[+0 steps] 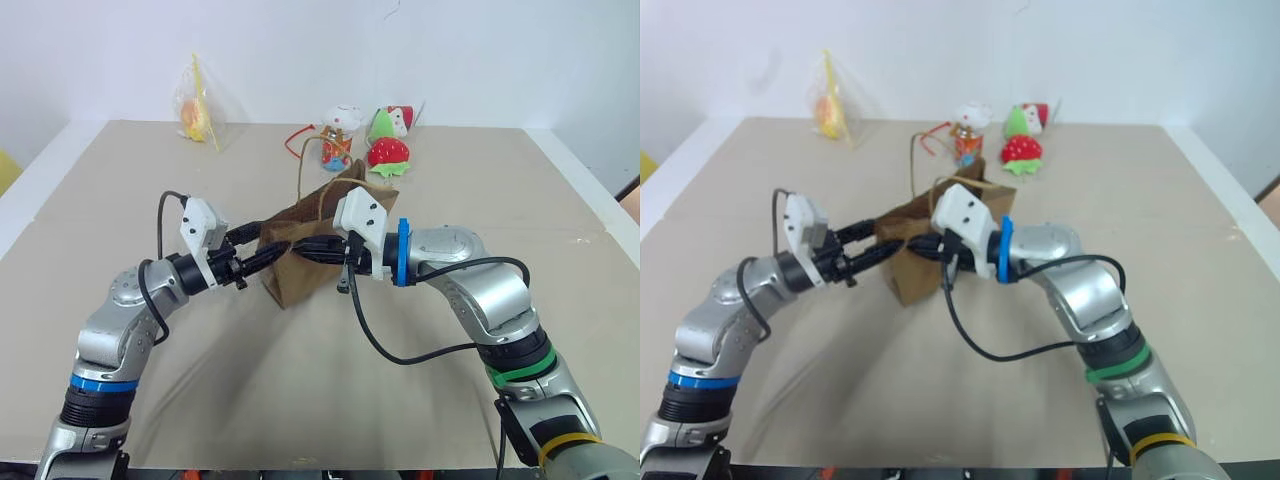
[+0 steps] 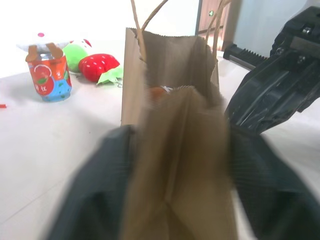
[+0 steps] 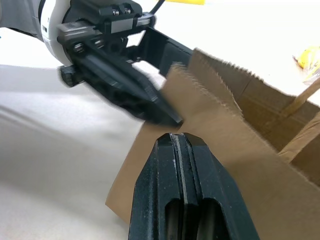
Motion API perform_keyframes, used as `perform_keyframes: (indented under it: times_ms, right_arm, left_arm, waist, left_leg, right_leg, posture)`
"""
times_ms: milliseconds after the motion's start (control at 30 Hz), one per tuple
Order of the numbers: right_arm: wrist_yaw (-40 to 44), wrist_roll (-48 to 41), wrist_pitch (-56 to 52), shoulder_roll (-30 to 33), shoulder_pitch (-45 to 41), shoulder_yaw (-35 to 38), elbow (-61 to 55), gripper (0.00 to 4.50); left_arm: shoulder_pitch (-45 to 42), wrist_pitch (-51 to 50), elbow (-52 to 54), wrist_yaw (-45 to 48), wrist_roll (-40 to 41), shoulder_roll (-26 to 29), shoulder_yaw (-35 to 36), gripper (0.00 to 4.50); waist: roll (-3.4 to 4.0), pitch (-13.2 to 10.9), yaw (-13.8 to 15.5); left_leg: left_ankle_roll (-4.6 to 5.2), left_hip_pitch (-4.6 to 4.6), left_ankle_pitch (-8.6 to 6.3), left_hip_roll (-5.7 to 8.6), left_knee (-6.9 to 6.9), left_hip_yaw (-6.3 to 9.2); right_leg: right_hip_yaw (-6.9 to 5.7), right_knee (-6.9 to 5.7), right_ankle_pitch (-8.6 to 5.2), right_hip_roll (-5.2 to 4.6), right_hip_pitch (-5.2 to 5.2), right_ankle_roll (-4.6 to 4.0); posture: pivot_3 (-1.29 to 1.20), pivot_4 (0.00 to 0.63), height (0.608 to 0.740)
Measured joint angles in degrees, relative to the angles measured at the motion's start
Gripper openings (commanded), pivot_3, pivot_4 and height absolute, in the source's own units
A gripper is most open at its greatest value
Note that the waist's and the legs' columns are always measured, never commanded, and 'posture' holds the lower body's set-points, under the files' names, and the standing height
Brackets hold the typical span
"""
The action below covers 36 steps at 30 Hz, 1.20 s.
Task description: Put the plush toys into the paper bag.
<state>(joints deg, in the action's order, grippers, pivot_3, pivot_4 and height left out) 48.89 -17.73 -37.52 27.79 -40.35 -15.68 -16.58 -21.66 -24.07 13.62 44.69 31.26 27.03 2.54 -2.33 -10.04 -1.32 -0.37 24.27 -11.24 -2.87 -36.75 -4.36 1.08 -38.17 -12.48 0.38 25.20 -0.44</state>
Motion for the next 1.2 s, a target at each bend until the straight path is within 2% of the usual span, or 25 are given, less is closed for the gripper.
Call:
perform_keyframes:
  times_ms: [67,133,467,500,567,767,800,900,1200]
  right_arm:
    - [0.09,0.00,0.04,0.00,0.00,0.00,0.00,0.00]
    - [0.32,0.00,0.12,0.02,0.12,0.00,0.00,0.00]
    - [1.62,-2.07,-0.78,1.28,1.27,1.71,-0.09,0.00]
    - [2.61,-4.98,-2.25,1.69,1.25,4.52,-0.11,0.67]
    - [4.23,-8.57,-3.90,3.23,1.06,8.08,-0.12,1.37]
    - [12.41,-22.64,-11.36,10.96,-2.36,19.12,1.09,4.26]
    - [13.81,-24.05,-12.01,12.19,-2.99,20.10,1.88,4.41]
    - [17.32,-26.07,-12.31,14.81,-3.49,21.33,4.31,4.41]
    - [22.26,-23.80,-4.68,18.17,-6.05,21.28,10.91,4.41]
  left_arm:
    - [-0.58,0.01,-0.16,0.12,0.17,-0.09,0.01,0.52]
    - [-0.80,0.01,-0.23,0.64,0.26,-0.08,0.01,0.07]
    - [-0.70,-0.01,-0.80,1.35,0.17,0.66,-0.01,0.07]
    - [-0.69,0.00,-0.83,1.75,0.15,0.84,-0.04,0.00]
    - [-0.61,0.00,-0.98,2.09,0.14,1.19,-0.03,0.00]
    - [-0.61,0.00,-2.10,3.69,0.12,2.89,-0.02,0.00]
    - [-0.72,0.00,-2.38,4.05,0.13,2.91,-0.04,0.00]
    - [-1.07,0.02,-3.27,4.88,0.13,3.13,-0.03,0.00]
    - [-2.28,3.37,-4.68,9.76,-1.10,4.67,-0.05,0.00]
  waist:
    - [0.00,0.00,0.00]
    - [0.00,0.00,-0.01]
    - [0.00,0.00,0.00]
    - [0.00,0.00,0.02]
    - [0.00,0.00,0.03]
    - [0.00,-0.01,0.00]
    - [0.00,-0.01,0.00]
    - [0.00,-0.01,0.00]
    - [0.01,-0.02,0.03]
  left_leg:
    - [0.00,0.00,0.00,0.00,0.00,0.00]
    - [0.00,0.00,0.00,0.00,0.00,-0.01]
    - [0.00,0.00,0.00,0.01,0.00,-0.02]
    - [0.00,0.01,0.00,0.02,0.00,0.00]
    - [0.00,0.01,0.00,0.03,0.00,0.00]
    - [0.01,-0.02,-0.01,0.01,0.01,0.01]
    - [0.01,-0.02,0.00,0.02,0.01,0.01]
    - [0.01,-0.03,0.00,0.01,0.01,0.03]
    - [0.01,0.02,-0.01,0.00,0.01,0.00]
  right_leg:
    - [0.00,0.00,0.00,0.00,0.00,0.00]
    - [0.00,0.00,0.00,0.01,0.00,0.00]
    - [0.00,0.00,0.00,-0.01,0.00,0.00]
    - [-0.01,0.00,0.00,-0.02,0.00,0.00]
    - [-0.01,0.01,0.00,-0.04,-0.01,0.00]
    - [0.00,0.02,0.00,0.00,-0.02,0.00]
    - [-0.01,0.02,0.00,0.00,-0.02,-0.01]
    - [0.01,0.01,0.00,0.04,-0.02,-0.02]
    - [0.00,0.02,-0.01,0.05,0.02,-0.04]
  posture:
    - [0.00,0.150,0.740]
    - [0.00,0.150,0.740]
    - [0.00,0.150,0.740]
    - [0.00,0.150,0.740]
    - [0.00,0.150,0.740]
    - [0.00,0.150,0.740]
    - [0.00,0.150,0.740]
    - [0.00,0.150,0.740]
    - [0.00,0.150,0.740]
